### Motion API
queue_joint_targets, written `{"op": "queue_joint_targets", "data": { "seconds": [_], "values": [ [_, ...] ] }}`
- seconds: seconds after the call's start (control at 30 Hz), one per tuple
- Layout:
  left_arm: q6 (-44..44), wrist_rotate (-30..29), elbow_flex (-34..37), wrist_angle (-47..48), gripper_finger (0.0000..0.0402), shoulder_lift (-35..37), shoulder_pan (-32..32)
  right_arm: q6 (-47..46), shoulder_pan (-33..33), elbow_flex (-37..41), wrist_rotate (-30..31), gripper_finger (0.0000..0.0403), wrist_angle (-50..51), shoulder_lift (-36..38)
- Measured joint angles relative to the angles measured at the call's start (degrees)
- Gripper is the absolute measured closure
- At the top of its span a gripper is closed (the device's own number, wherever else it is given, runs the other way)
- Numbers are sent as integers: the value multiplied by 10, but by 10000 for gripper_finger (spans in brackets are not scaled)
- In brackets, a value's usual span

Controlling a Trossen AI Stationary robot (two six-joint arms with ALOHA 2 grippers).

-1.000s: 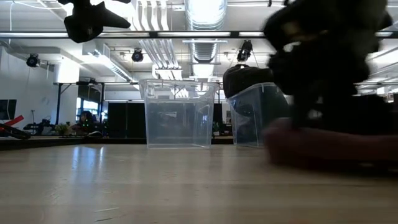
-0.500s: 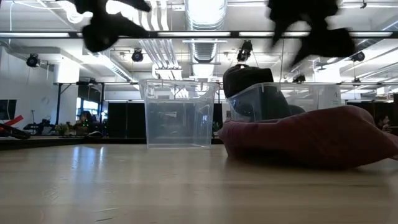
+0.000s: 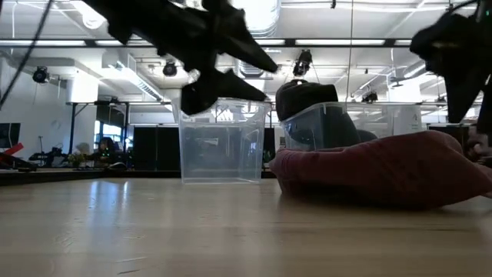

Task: Pick & Place hat
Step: Put the red cap into the left transparent bin

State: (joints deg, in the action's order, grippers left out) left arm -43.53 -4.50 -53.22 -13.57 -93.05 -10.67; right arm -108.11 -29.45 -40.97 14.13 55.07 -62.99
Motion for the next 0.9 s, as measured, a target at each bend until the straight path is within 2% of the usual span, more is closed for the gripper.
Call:
{"op": "queue_joint_targets", "data": {
  "seconds": [0.23,0.4,0.63,0.9],
  "values": [
    [-54,23,-89,1,209,-115,-4,24,-1,114,24,202,-68,94],
    [-52,21,-154,36,209,-183,-2,26,-1,181,26,202,-144,135],
    [-48,19,-223,192,209,-245,-2,36,0,255,26,202,-307,143],
    [-55,18,-226,190,209,-256,-3,56,0,315,37,202,-504,102]
  ]
}}
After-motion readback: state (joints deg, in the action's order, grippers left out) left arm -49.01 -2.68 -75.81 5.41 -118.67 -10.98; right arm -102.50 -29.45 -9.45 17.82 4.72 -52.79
